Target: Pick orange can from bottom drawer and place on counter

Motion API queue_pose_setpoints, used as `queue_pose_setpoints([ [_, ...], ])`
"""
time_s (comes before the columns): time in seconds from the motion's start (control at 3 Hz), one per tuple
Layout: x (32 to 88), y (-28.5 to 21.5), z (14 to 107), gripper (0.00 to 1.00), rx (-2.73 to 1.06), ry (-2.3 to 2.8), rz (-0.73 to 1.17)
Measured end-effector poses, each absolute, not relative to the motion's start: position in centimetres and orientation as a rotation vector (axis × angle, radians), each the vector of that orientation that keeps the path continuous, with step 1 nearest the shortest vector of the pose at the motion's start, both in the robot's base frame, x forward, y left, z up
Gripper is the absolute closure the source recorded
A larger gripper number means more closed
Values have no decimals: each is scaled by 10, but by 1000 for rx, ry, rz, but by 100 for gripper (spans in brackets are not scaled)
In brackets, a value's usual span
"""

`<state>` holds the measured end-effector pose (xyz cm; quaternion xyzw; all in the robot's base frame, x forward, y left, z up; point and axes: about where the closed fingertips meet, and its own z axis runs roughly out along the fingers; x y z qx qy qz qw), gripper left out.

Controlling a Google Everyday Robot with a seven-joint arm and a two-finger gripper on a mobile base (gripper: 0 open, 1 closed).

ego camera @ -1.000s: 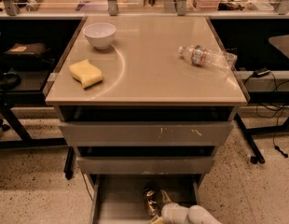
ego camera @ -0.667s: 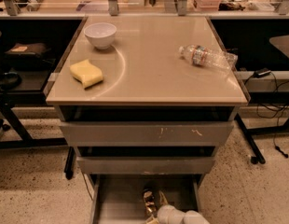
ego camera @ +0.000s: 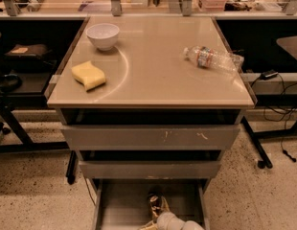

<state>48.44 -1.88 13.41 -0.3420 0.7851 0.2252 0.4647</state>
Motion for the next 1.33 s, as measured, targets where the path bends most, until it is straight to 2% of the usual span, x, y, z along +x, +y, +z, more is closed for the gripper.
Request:
queue_pose_setpoints([
  [0.33,484,-19,134,18,-840,1928,553],
  [1.33,484,-19,134,88,-840,1928,553],
])
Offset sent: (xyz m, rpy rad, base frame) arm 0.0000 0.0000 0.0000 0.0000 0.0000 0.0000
